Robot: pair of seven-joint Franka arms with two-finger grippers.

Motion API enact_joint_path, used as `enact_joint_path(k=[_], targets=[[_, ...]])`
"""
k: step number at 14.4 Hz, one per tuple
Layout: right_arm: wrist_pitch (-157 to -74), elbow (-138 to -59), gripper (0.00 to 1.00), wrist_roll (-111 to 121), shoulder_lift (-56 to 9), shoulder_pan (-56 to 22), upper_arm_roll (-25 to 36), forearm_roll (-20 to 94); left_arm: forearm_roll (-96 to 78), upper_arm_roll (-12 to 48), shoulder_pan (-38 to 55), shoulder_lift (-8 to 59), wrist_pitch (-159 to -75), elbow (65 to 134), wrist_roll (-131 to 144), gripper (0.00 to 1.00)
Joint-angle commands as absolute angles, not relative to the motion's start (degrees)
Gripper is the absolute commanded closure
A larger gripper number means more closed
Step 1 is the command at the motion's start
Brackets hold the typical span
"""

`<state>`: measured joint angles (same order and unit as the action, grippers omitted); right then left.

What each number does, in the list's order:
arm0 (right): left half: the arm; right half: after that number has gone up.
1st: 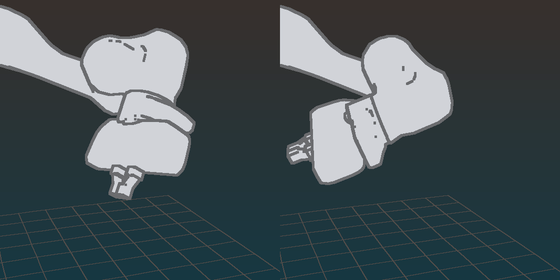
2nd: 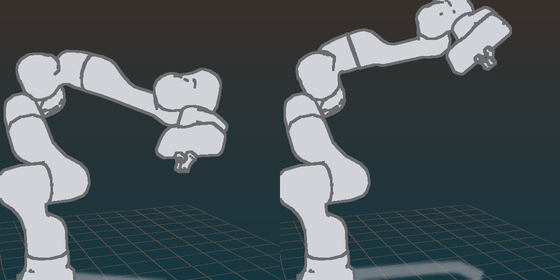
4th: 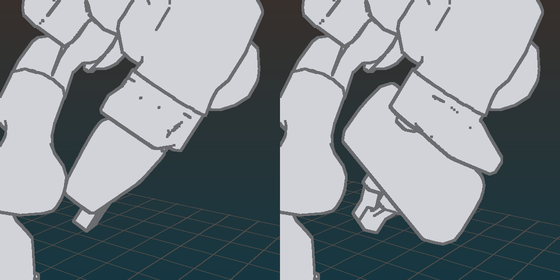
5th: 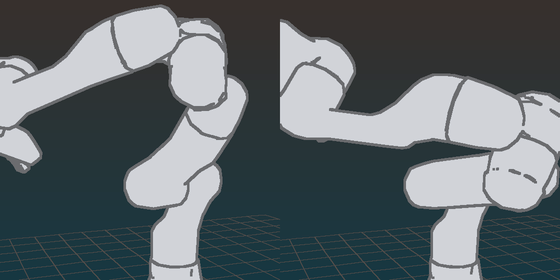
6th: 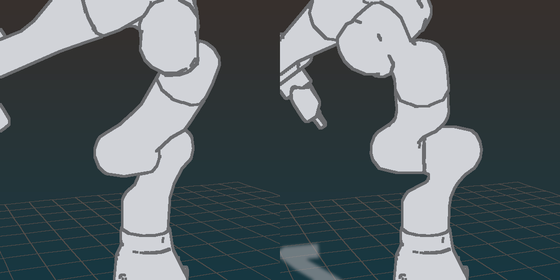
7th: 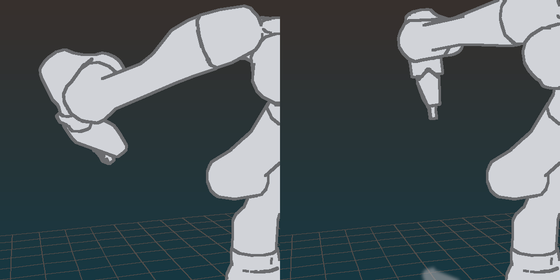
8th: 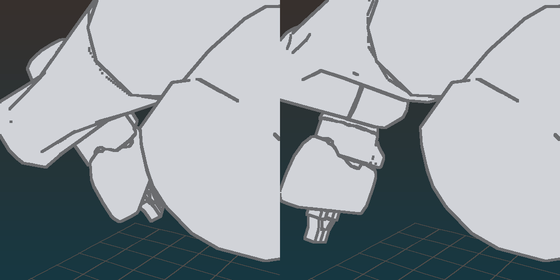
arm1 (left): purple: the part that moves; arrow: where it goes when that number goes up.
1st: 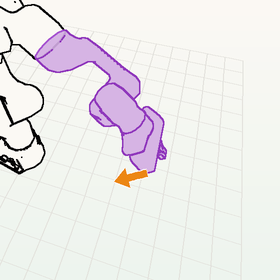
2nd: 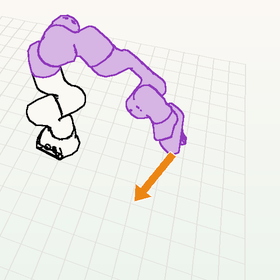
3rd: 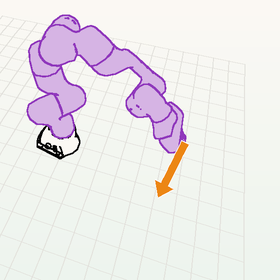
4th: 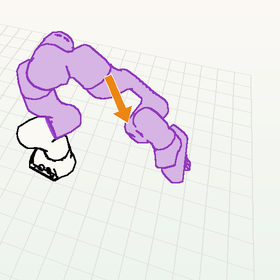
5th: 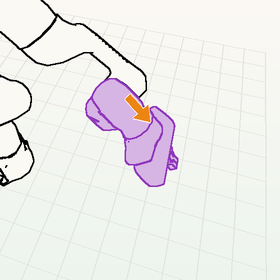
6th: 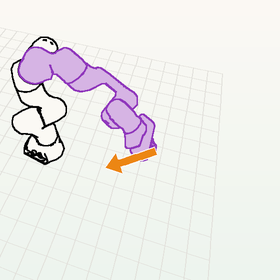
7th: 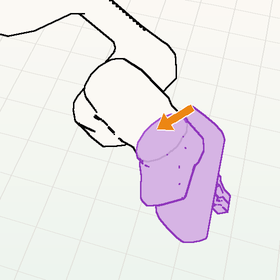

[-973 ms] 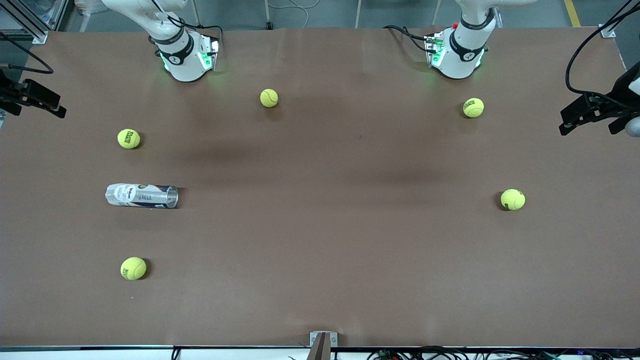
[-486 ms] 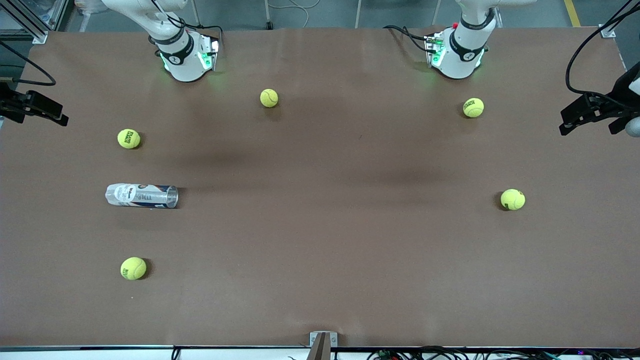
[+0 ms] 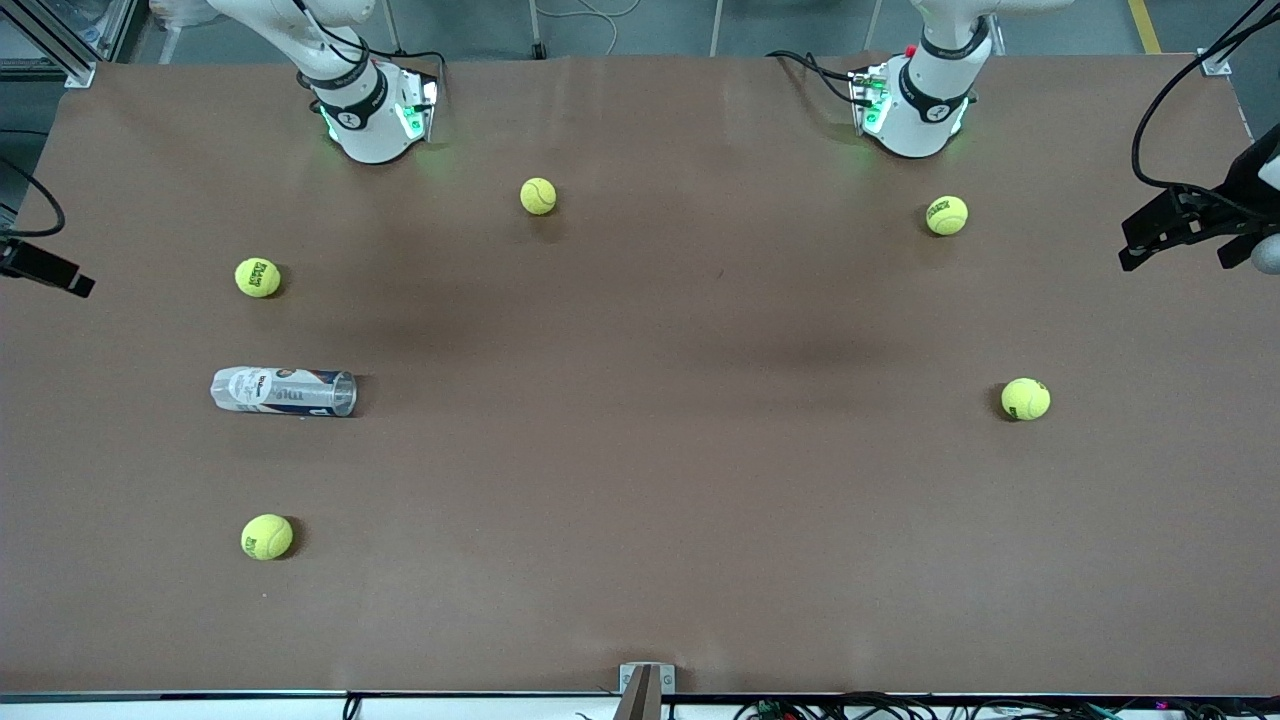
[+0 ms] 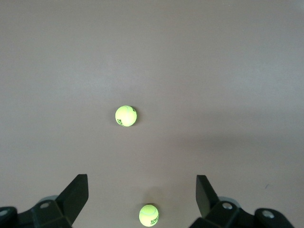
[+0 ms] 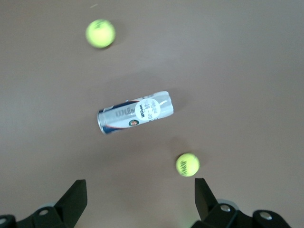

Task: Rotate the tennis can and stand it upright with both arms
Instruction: 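Reach the right gripper down over the lying Wilson can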

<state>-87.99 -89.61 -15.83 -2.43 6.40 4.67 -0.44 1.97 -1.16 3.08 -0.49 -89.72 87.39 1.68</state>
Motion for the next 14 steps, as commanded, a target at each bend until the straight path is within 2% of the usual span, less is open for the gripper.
enact_joint_path(k=[1, 5, 8, 11, 14], targets=[[-87.8, -89.8, 0.00, -36.0, -3.3, 6.2, 4.0, -0.3, 1.3, -1.2, 2.9, -0.2, -89.4, 86.6, 0.6, 0.00], [-87.5, -90.2, 0.00, -57.4, -6.7, 6.0, 3.8, -0.6, 1.3, -1.2, 2.9, -0.2, -89.4, 86.6, 0.7, 0.00], [-88.8, -91.8, 0.00, -64.0, -8.7, 5.7, 3.8, -0.5, 1.3, -1.2, 2.9, -0.2, -89.4, 86.7, 0.7, 0.00], [-90.7, -92.1, 0.00, -76.0, -13.6, 3.5, 3.7, -0.6, 1.3, -1.2, 2.9, -0.2, -89.4, 86.6, 0.7, 0.00], [-96.4, -95.5, 0.00, -81.8, -16.3, 2.6, 3.7, -0.5, 1.3, -1.2, 2.9, -0.2, -89.4, 86.7, 0.7, 0.00]])
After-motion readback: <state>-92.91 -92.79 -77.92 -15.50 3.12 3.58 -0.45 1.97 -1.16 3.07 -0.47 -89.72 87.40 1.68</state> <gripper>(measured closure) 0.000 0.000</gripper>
